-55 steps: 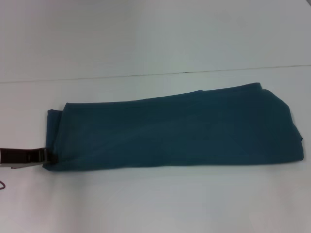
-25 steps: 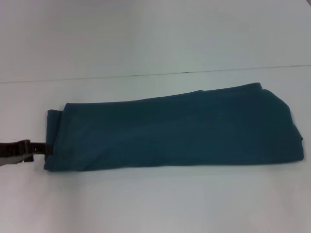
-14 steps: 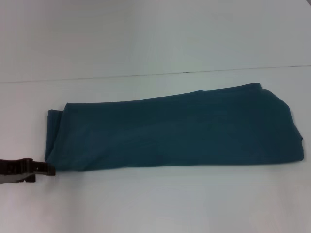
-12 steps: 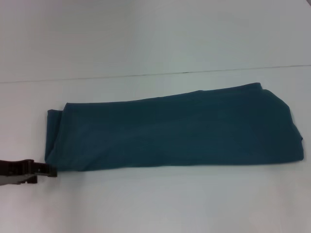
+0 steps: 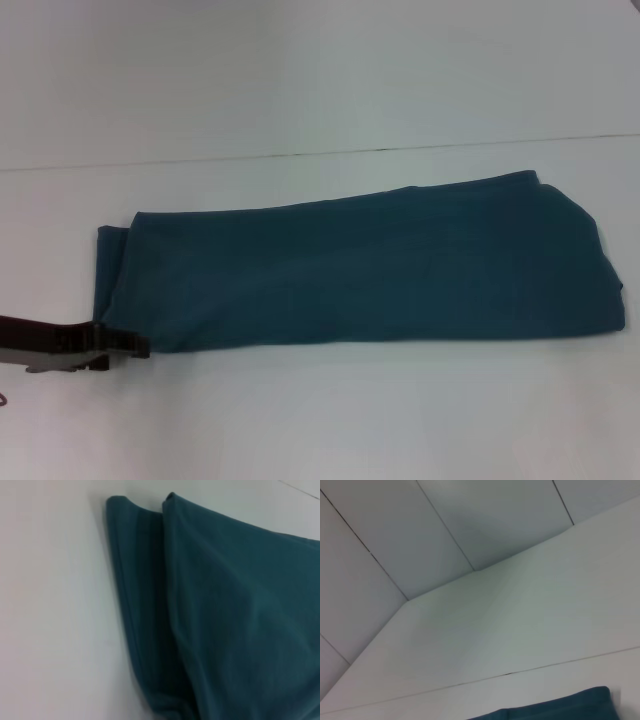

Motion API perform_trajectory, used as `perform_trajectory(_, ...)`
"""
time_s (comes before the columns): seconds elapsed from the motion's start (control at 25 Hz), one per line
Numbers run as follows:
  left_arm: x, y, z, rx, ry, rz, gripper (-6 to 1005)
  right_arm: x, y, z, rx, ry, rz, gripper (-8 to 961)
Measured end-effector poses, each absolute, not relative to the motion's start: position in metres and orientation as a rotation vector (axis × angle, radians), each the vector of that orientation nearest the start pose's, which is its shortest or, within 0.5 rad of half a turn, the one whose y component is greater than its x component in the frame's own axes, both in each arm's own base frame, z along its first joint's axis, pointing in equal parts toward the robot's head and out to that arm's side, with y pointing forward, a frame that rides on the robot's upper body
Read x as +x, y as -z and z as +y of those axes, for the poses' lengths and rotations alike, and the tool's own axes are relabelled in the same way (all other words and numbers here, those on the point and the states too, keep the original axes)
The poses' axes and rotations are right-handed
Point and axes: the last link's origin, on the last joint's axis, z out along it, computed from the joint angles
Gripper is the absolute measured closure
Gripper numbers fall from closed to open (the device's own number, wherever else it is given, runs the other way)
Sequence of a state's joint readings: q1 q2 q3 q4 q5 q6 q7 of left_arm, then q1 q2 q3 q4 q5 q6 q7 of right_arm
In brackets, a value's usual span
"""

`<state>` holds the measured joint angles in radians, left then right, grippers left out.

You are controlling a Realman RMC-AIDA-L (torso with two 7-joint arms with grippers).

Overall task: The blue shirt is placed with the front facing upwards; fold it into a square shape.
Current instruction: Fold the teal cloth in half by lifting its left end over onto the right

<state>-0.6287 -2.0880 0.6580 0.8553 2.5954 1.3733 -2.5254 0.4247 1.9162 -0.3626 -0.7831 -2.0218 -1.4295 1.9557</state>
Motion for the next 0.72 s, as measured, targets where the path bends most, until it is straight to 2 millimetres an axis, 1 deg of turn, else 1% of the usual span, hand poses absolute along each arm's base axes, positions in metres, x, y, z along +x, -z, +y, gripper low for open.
perform_trajectory(0.16,-0.297,-0.018,0.367,-2.098,0.102,-1.783,346,0.350,-0.146,0.337,-1.971,-0.769,1.285,933)
perform_trajectory(0.52,-0.297,-0.016,0.374,-2.077,0.113,-1.758,346,0.350,-0.146,0.338,-1.973,-0.767,1.281,933)
perform_trajectory(0.72,-0.295,-0.013,0.377,-2.084,0.066,-1.729,345,0.350,-0.146,0.338,-1.974,-0.766,1.281,934)
